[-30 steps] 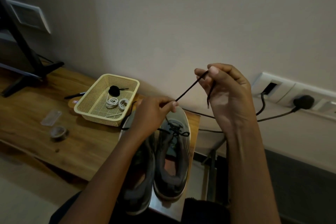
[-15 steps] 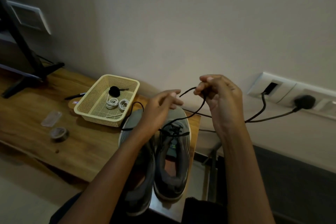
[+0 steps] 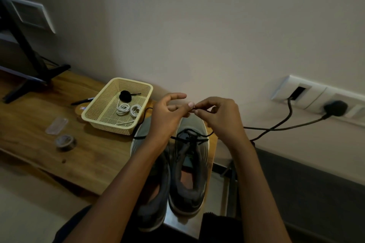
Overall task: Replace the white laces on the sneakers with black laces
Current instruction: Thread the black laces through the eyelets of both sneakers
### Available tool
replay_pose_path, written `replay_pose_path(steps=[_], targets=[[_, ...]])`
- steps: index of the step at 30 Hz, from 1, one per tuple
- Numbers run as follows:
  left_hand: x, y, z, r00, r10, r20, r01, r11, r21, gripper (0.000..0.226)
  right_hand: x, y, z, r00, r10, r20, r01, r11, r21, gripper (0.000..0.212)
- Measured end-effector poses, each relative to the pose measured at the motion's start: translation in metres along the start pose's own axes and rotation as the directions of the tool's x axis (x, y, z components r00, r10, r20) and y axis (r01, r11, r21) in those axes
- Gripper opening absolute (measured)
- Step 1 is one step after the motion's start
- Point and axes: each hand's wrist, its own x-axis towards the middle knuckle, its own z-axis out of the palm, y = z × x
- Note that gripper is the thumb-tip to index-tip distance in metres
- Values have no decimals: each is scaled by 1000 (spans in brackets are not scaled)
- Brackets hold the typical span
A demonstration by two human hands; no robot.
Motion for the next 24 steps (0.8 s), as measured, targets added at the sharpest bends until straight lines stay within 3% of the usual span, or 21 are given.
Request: replay_pose_path(steps=[5, 7, 8, 9, 10, 11, 12, 14, 17, 20, 22, 24], targets=[[2, -3, -3, 1000, 0, 22, -1, 999, 36, 17, 2, 6, -3, 999, 31, -26, -33, 997, -68, 4], [2, -5, -3, 1000, -16, 19, 15, 998, 58, 6, 1, 11, -9, 962, 26, -272, -90, 970, -225, 10], [2, -7, -5, 1000, -27, 15, 25, 992, 121, 5, 0, 13, -15, 879, -25, -476, -137, 943, -302, 13], [1, -11, -8, 999, -35, 17, 30, 974, 224, 6, -2, 13, -21, 742, -109, -662, -173, 922, -345, 16], [0, -16, -11, 999, -42, 33, 28, 934, 356, 8, -4, 11, -28, 606, -193, -772, -175, 914, -365, 17], [-3, -20, -14, 997, -56, 58, 20, 871, 492, 9, -6, 9, -32, 517, -255, -817, -148, 914, -378, 18], [-7, -24, -18, 993, -79, 92, 8, 798, 602, 10, -7, 8, -34, 480, -298, -825, -106, 914, -391, 19], [-20, -29, -19, 973, -159, 166, -3, 714, 700, 12, -8, 9, -30, 508, -343, -790, -22, 912, -410, 18], [-38, -34, -10, 950, -209, 233, -66, 595, 801, 24, -14, 8, -11, 678, -259, -688, 41, 948, -316, 16], [-44, -37, -4, 978, -90, 190, -122, 496, 860, 23, -18, 15, 9, 853, 48, -519, -104, 991, -79, 10], [-44, -38, -3, 984, -74, 160, -101, 508, 855, 21, -21, 25, 16, 897, 248, -366, -224, 969, 108, 10], [-41, -41, -3, 982, -112, 154, -80, 492, 867, 24, -24, 35, 23, 905, 362, -225, -330, 929, 168, 12]])
